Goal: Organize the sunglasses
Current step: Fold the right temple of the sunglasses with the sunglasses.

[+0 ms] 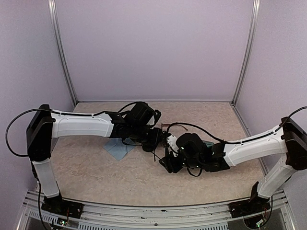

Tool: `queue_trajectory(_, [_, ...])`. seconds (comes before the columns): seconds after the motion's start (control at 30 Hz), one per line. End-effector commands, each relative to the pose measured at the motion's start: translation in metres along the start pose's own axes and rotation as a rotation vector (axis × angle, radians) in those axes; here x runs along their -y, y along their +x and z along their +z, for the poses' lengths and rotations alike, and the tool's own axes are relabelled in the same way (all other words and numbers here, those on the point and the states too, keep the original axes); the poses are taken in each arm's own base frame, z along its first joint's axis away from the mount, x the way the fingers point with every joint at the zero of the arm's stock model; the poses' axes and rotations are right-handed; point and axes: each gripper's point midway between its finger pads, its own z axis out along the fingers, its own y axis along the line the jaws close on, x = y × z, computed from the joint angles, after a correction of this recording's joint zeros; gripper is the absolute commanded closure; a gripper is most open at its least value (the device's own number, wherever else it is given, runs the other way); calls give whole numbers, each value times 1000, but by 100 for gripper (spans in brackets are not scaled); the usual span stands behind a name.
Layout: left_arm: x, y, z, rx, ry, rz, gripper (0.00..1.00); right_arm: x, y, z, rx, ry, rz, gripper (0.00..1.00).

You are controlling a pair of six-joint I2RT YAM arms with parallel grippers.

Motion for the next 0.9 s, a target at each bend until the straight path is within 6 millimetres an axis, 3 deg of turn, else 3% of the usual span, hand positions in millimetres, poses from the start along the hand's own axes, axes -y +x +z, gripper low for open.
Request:
queue_trajectory(0.0, [2, -1, 3, -7, 1, 3, 100, 10, -8, -8, 22, 57, -22, 38])
queue_trajectory(0.33, [-8, 6, 7, -36, -33, 32, 100, 21, 1, -11, -13, 109, -70, 51])
queue_trajectory(0.63, [-18, 32, 15, -146, -55, 130, 100, 27, 5, -19, -37, 126, -163, 50])
queue_trajectory(0.87, [-24, 47, 10, -188, -51, 194, 100, 30, 13, -25, -61, 106, -210, 48])
